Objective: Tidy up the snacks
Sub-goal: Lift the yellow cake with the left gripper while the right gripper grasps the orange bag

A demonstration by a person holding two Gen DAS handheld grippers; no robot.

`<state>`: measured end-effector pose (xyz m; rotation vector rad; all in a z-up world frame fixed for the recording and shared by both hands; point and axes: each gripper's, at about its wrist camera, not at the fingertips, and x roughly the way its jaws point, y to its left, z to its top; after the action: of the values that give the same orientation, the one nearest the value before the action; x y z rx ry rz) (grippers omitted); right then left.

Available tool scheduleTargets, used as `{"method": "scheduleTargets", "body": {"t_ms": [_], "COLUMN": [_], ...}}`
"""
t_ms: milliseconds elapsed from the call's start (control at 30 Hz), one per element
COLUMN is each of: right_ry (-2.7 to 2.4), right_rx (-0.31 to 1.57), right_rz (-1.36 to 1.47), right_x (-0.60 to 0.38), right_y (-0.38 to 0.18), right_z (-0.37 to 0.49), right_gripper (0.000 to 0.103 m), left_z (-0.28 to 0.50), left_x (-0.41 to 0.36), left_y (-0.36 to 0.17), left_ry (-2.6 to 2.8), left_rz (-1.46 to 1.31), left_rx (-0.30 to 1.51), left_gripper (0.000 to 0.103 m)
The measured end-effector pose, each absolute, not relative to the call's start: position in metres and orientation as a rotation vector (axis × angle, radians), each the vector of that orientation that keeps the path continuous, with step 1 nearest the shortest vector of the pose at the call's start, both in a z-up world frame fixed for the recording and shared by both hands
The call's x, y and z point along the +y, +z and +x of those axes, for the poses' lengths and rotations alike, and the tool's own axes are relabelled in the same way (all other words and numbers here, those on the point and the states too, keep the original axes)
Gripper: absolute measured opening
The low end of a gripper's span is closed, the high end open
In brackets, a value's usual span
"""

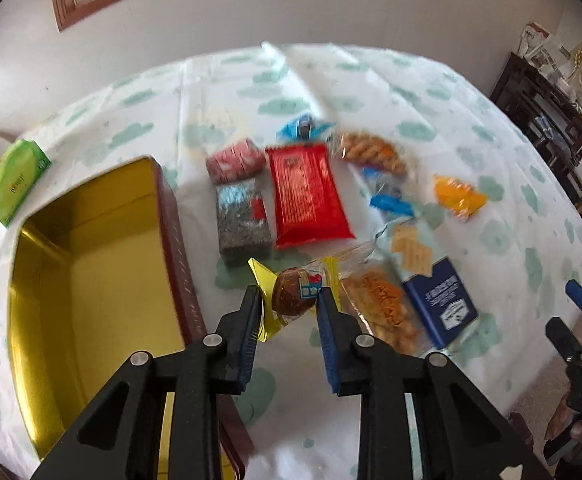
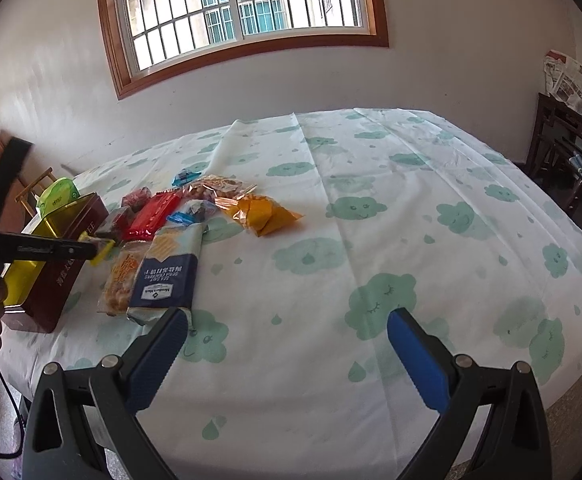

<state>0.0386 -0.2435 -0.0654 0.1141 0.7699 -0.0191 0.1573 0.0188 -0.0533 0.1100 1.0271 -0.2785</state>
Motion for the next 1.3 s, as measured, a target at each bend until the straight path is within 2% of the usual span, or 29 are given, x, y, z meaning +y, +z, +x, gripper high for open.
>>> {"method": "scheduleTargets", "body": {"t_ms": [500, 700, 833, 1100, 1133, 1167, 1200, 1233, 1267, 1300], "right_ry": [0.103, 0.13, 0.173, 0.182, 0.18, 0.186, 0.19, 0.191, 0.199, 0.197], "right_rx": [0.797, 0.785, 0.808, 0.858, 0.871, 0.887, 0.901, 0.931, 0.927, 0.935], "right_rz": [0.083, 0.015, -0.111, -0.182, -0.191, -0.191, -0.185, -0.179, -0.153, -0.139], "right_x": [-0.235, -0.244, -0.232, -0.224, -0.222, -0.221, -0.221, -0.221, -0.222, -0.224], "right_y": [-0.062, -0.058, -0.07, -0.094, -0.097, -0.1, -0.103, -0.108, -0.107, -0.108], "right_z": [0.057, 0.111, 0.15, 0.201, 0.206, 0.21, 0.213, 0.218, 0.219, 0.221], "right_gripper": [0.102, 0.102, 0.102, 0.1, 0.099, 0.091, 0.076, 0.053, 0.055, 0.047], "left_z": [0.097, 0.085, 0.082, 0.079, 0.079, 0.078, 0.078, 0.077, 0.076, 0.076], "left_x": [0.016, 0.015, 0.016, 0.026, 0.028, 0.029, 0.03, 0.031, 0.032, 0.032], "left_y": [-0.009, -0.001, 0.004, 0.011, 0.012, 0.012, 0.013, 0.013, 0.013, 0.013], "left_ry": [-0.264, -0.283, -0.289, -0.274, -0.274, -0.274, -0.273, -0.271, -0.268, -0.265], "left_rz": [0.017, 0.011, 0.004, -0.013, -0.017, -0.019, -0.02, -0.02, -0.018, -0.017], "left_rx": [0.963, 0.956, 0.951, 0.94, 0.941, 0.941, 0.94, 0.938, 0.935, 0.935], "left_gripper": [0.025, 0.025, 0.026, 0.026, 0.026, 0.026, 0.026, 0.026, 0.026, 0.026]}}
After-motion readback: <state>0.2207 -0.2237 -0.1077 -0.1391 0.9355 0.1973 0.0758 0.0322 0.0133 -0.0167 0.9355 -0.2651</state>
